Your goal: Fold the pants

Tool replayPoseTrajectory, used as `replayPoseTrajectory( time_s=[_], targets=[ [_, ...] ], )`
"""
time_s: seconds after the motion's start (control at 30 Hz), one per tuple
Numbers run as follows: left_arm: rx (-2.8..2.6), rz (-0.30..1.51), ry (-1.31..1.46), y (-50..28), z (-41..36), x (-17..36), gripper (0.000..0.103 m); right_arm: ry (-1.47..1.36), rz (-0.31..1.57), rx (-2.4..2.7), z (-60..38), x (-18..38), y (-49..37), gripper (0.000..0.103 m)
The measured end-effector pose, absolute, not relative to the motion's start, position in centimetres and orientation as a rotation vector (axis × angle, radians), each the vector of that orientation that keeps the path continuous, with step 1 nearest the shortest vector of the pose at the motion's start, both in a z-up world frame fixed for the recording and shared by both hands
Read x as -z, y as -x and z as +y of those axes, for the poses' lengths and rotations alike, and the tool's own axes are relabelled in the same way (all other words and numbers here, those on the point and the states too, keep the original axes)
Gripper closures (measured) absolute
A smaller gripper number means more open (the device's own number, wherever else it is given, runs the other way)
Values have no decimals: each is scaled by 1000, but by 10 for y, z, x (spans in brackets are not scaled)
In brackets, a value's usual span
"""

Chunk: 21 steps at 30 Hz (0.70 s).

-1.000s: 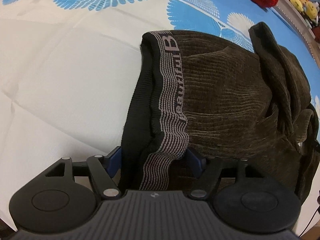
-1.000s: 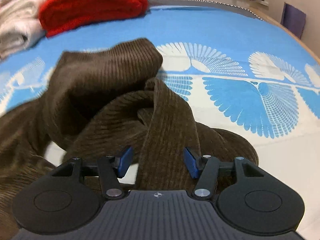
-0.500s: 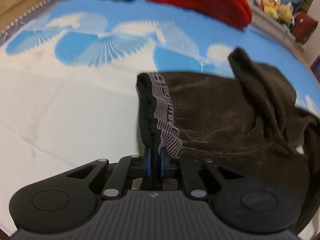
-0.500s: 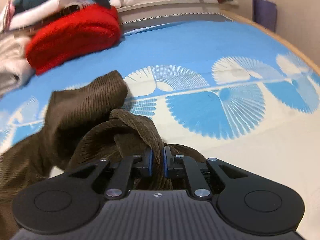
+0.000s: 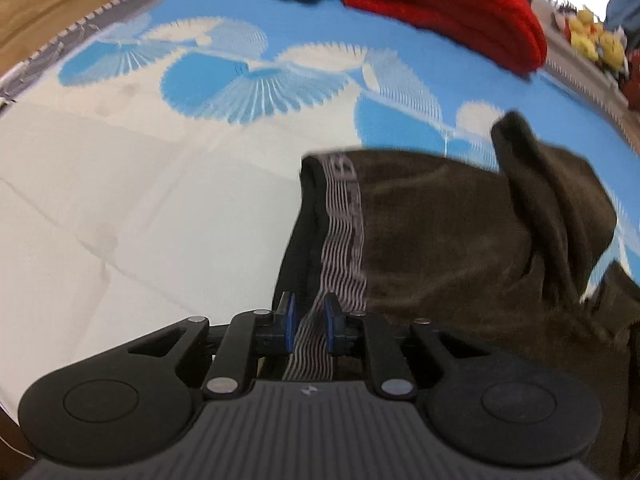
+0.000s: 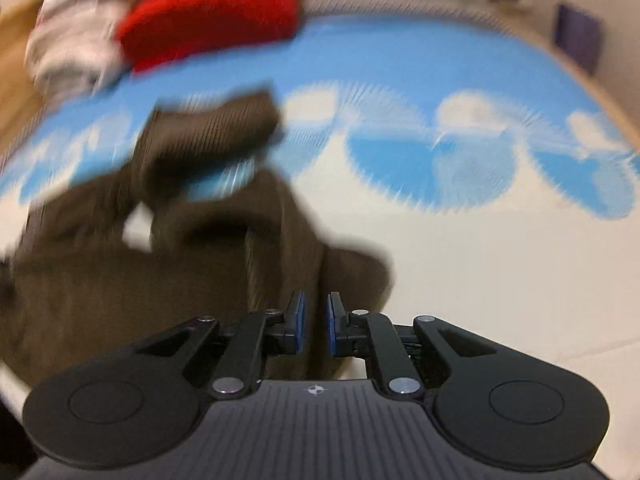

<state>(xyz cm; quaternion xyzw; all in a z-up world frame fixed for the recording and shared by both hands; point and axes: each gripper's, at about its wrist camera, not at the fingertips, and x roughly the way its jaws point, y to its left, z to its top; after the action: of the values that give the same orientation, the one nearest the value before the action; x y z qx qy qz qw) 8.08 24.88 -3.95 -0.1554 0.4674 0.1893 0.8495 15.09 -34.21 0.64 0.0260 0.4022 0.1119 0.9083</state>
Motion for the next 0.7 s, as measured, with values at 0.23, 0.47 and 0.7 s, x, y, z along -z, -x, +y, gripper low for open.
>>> replayPoseTrajectory(
  time_s=[0.23,0.47,0.7],
  targets=[
    [-362,956,223,-96,228,33,79,-67,634,-139,-337,-15,-163,86],
    [-317,939,149,-105,202,34,56,3,770,-209,-296,13,-210,45],
    [-265,936,165,-116,193,34,55,104,821,-218,-246,25,-234,6]
  ],
)
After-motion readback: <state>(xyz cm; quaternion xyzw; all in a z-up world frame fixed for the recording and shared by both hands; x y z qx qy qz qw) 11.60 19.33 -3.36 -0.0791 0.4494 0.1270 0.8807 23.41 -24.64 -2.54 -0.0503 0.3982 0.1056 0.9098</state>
